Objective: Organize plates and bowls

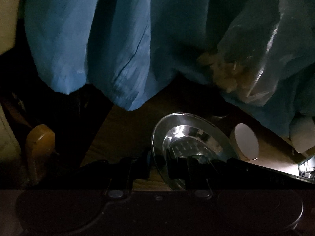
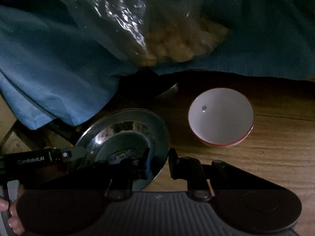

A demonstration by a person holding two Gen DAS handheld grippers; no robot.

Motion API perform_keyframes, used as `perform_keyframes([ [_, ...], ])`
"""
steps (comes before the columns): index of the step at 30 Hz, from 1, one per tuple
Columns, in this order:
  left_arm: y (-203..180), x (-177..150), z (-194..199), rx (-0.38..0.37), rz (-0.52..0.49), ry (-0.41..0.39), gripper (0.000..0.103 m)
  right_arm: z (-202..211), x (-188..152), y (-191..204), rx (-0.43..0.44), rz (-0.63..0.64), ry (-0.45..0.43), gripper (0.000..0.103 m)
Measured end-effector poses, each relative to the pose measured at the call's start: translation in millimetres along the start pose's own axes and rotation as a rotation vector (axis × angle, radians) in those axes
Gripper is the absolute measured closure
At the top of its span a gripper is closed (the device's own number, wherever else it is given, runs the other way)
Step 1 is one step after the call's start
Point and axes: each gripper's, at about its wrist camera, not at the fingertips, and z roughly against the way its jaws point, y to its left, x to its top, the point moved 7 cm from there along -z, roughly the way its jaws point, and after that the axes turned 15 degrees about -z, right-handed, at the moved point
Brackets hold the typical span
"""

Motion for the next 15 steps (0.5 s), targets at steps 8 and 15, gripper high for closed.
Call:
perform_keyframes([
  [8,-21,-12,25,-0.089,-0.047,-0.013,0.086,45,-14,-5,0.015,-0.013,-0.029,0.082],
  [15,-45,-34,43,-0.171,-0.137,0.008,0.084,92,-33,-17,0.011,-0.03,-0.025,0.082],
])
